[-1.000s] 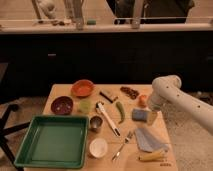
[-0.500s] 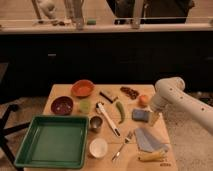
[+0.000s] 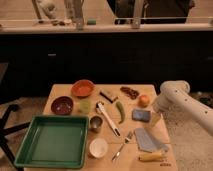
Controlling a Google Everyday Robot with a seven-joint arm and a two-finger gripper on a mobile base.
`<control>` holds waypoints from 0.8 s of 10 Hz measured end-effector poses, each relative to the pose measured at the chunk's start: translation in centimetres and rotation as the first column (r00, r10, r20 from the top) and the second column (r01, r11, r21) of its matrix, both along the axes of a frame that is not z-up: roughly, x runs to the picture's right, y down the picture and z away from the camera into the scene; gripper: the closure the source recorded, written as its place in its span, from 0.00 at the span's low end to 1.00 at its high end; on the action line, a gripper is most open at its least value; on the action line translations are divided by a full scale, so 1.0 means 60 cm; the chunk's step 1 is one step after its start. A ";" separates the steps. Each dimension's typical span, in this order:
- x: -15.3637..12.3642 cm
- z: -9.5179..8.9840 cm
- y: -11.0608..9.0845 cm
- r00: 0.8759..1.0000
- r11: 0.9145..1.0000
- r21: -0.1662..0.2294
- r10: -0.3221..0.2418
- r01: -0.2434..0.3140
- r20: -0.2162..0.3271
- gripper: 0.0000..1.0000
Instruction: Wipe table surface with sponge
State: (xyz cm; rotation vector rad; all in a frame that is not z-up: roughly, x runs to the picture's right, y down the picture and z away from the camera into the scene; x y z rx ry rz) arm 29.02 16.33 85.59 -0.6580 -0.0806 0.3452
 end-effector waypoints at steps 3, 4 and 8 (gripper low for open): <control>-0.015 0.017 0.004 1.000 1.000 -0.009 -0.022 0.022 0.004 0.20; -0.016 0.021 0.008 0.999 0.999 -0.015 -0.034 0.034 0.001 0.20; -0.032 0.033 0.017 0.995 0.994 -0.033 -0.101 0.102 0.011 0.20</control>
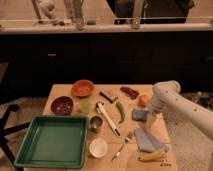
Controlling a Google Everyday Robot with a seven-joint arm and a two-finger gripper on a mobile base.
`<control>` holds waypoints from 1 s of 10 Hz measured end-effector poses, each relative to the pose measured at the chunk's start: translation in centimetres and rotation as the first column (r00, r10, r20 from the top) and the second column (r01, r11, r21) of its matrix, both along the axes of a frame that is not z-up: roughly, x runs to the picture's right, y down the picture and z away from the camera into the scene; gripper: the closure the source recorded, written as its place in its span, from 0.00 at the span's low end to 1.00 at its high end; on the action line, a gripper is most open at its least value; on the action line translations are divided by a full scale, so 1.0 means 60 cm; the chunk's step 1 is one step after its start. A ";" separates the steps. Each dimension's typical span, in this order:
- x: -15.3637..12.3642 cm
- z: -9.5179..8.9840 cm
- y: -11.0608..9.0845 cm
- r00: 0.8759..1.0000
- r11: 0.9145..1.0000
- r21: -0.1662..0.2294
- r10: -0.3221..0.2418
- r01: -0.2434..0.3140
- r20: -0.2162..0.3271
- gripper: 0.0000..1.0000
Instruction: Wipe table surface with sponge
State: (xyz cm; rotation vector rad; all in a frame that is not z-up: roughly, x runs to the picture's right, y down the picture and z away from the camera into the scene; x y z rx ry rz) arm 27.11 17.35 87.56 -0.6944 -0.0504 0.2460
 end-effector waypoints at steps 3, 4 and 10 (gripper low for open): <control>-0.005 0.006 0.007 1.000 1.000 -0.014 -0.026 0.026 0.005 0.20; -0.011 0.011 0.006 0.999 0.999 -0.018 -0.035 0.035 0.011 0.20; -0.011 0.018 0.007 0.999 0.999 -0.029 -0.036 0.036 0.026 0.60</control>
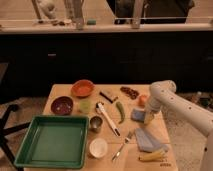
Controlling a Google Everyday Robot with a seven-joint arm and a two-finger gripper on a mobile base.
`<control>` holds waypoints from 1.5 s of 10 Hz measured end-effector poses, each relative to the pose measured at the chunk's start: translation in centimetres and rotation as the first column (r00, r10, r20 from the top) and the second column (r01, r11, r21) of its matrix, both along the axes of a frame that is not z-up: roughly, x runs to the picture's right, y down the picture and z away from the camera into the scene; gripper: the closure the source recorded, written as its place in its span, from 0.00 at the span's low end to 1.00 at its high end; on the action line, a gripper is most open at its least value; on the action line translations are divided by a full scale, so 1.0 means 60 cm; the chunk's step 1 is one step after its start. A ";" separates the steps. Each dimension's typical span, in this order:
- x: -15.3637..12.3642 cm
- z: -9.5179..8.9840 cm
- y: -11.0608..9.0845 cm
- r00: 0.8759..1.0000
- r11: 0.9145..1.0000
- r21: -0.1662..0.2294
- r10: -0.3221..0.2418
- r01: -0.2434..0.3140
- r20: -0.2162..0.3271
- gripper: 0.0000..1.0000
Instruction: Wipe table surface with sponge
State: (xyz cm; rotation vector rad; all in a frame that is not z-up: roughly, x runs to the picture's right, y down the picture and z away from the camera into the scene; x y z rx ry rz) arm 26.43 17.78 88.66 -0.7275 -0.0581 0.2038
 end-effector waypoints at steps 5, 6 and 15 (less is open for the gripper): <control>0.006 -0.004 -0.007 1.000 1.000 0.003 0.023 -0.023 0.012 1.00; 0.008 -0.007 -0.012 1.000 1.000 0.013 0.028 -0.028 0.014 1.00; 0.016 -0.005 -0.021 1.000 1.000 0.023 0.014 -0.013 -0.013 1.00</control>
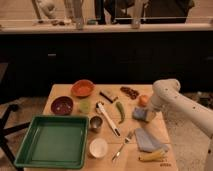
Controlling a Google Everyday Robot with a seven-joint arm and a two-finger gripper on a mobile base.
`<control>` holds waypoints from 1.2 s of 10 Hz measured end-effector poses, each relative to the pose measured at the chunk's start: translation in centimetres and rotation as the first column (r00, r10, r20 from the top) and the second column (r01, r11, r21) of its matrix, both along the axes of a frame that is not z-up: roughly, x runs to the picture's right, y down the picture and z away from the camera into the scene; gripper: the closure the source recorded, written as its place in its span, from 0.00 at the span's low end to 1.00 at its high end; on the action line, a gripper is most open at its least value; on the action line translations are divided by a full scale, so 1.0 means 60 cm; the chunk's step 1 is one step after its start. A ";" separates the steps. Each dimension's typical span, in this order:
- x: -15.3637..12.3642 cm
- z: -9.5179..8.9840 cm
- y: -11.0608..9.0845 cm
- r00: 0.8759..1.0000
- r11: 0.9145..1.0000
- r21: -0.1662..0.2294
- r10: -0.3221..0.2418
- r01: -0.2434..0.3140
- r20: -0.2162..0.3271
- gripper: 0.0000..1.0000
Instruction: Wipe table surface with sponge
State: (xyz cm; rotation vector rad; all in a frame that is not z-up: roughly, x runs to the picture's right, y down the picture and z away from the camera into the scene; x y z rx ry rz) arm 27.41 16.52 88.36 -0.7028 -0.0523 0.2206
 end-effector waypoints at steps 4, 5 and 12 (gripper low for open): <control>-0.007 0.007 0.005 1.000 0.999 -0.017 -0.029 0.029 0.000 1.00; -0.012 0.003 0.008 0.999 0.999 -0.018 -0.041 0.041 0.013 1.00; 0.052 -0.010 0.029 0.992 0.993 -0.059 -0.107 0.103 -0.071 1.00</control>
